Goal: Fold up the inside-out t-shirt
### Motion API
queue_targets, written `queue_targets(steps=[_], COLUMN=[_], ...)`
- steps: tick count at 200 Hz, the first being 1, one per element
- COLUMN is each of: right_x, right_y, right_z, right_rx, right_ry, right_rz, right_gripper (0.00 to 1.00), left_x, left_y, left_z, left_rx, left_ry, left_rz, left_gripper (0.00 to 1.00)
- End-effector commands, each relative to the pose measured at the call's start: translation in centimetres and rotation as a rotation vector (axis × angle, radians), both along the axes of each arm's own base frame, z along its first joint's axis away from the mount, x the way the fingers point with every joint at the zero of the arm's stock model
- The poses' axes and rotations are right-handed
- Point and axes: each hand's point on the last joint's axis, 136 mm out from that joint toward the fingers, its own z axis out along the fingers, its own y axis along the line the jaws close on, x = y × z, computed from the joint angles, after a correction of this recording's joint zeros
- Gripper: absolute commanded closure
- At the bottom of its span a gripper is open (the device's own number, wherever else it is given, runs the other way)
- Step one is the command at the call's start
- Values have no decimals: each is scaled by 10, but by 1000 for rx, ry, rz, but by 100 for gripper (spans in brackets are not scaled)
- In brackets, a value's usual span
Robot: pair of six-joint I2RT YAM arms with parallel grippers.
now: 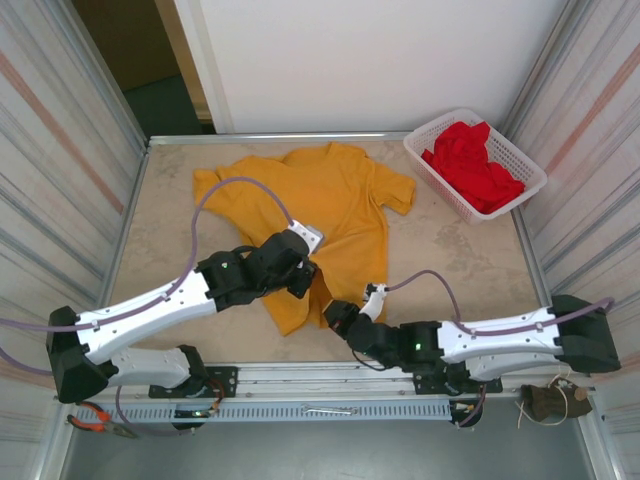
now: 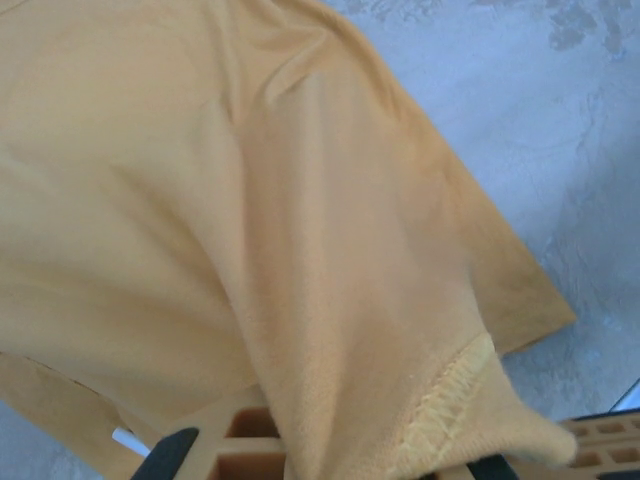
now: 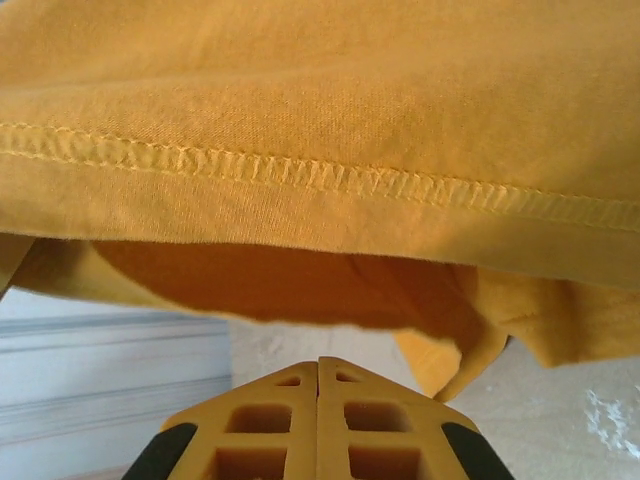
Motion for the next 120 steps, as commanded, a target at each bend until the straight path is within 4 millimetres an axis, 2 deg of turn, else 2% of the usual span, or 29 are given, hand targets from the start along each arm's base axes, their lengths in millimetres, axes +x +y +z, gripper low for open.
queue_targets(steps=[1, 29, 44, 63, 106, 120], right_x=[16, 47, 64, 82, 106, 107], right_y=[7, 24, 32, 27, -9, -1], right_z=[7, -4, -6, -9, -20, -17], right_rx=[-8, -9, 2, -36, -136, -142], right_ry=[-98, -105, -155, -210, -226, -226], right_rz=[-51, -70, -73, -117, -254, -229], right_gripper=[100, 100, 100, 100, 100, 100], left_x=[-8, -14, -18, -22, -32, -33], left_y=[1, -2, -7, -14, -22, -25], left_z=[8, 14, 24, 42, 78, 83], left_rx=[5, -33, -72, -126, -223, -235], left_ry=[19, 42, 55, 69, 75, 77], left_rz=[-46, -60, -76, -100, -153, -161], left_gripper=[100, 100, 100, 100, 100, 100])
